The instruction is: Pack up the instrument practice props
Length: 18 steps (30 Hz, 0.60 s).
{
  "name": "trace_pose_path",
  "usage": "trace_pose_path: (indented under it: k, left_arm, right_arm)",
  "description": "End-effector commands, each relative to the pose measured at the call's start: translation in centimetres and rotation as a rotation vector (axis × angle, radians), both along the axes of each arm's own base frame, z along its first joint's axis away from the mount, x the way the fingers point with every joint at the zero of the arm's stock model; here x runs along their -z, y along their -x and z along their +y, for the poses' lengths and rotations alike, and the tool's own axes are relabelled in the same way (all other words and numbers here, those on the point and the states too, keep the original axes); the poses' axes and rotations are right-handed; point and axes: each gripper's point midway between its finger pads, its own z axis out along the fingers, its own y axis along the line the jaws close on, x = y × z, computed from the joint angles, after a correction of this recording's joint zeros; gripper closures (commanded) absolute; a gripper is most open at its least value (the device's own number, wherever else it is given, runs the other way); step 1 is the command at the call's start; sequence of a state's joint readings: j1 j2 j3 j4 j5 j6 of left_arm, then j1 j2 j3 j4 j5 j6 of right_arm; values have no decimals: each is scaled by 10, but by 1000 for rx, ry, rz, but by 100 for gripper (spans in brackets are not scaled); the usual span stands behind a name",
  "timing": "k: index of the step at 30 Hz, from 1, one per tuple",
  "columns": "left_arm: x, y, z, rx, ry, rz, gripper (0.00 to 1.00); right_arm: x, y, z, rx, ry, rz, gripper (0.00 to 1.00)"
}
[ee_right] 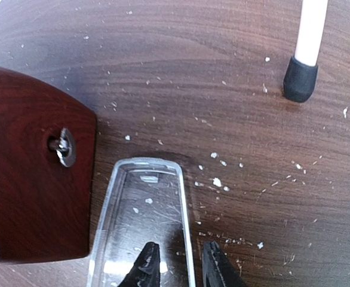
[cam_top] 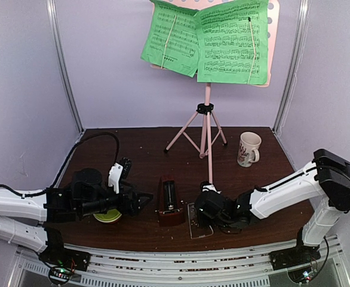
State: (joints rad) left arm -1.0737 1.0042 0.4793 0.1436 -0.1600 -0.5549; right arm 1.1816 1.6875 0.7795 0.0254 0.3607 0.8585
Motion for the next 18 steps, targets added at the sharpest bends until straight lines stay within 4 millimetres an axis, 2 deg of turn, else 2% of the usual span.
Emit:
trace_pose_path:
  k: [1, 8, 12, 18]
  left_arm:
    - [-21, -2, -6, 8, 36, -35, 11]
    - [-24, -3, -9, 12, 34, -40, 11]
    - [-28, 0, -13, 39, 51, -43, 11]
    - [-25, -8, -17, 10, 1, -16, 5]
  right_arm:
    - [3, -3, 2, -9, 47, -19, 76]
    - [7, -3, 5, -18, 69, -20, 83]
    - [6, -4, 1, -5, 85, -27, 92]
    - [-18, -8, -15, 39, 64, -86, 97]
